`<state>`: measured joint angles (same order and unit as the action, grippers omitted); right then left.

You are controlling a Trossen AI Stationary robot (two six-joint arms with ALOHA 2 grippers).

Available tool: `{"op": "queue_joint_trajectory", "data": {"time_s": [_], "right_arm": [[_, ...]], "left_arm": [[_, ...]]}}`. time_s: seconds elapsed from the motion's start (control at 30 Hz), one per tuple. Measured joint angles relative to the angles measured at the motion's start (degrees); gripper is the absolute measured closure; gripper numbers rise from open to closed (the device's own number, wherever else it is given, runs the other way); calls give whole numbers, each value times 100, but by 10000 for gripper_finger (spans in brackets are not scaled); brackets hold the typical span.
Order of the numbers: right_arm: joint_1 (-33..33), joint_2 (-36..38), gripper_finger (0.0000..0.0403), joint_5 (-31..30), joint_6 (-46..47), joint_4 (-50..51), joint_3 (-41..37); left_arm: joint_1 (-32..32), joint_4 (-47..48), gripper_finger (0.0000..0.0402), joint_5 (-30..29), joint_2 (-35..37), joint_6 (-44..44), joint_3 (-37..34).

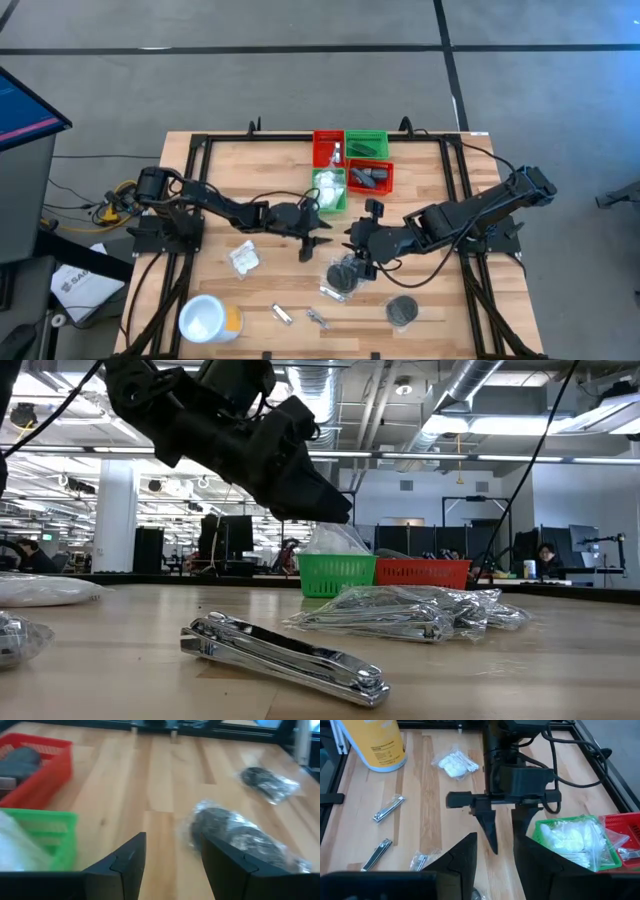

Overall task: Pick & Place Travel size toiletries
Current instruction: Put the hairbrush into the right green bin

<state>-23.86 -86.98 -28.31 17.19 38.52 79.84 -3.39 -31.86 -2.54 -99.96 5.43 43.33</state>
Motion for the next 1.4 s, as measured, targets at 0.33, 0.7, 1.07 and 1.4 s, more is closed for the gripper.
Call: {"op": "queue_joint_trajectory", "data": {"time_s": [0.33, 0.7, 1.07, 1.4], "right_arm": [[-139, 0, 284, 1, 87, 7, 0], [-162, 0, 284, 0, 192, 15, -1], [-163, 0, 285, 1, 192, 11, 0], [-163, 0, 285, 1, 192, 9, 0]], "left_arm": [[-161, -15, 236, 434, -194, 438, -4], [-110, -184, 233, 1176, -753, 1029, -4], [-180, -262, 233, 1197, -874, 1158, -3], [-307, -309, 233, 969, -874, 1161, 0]]}}
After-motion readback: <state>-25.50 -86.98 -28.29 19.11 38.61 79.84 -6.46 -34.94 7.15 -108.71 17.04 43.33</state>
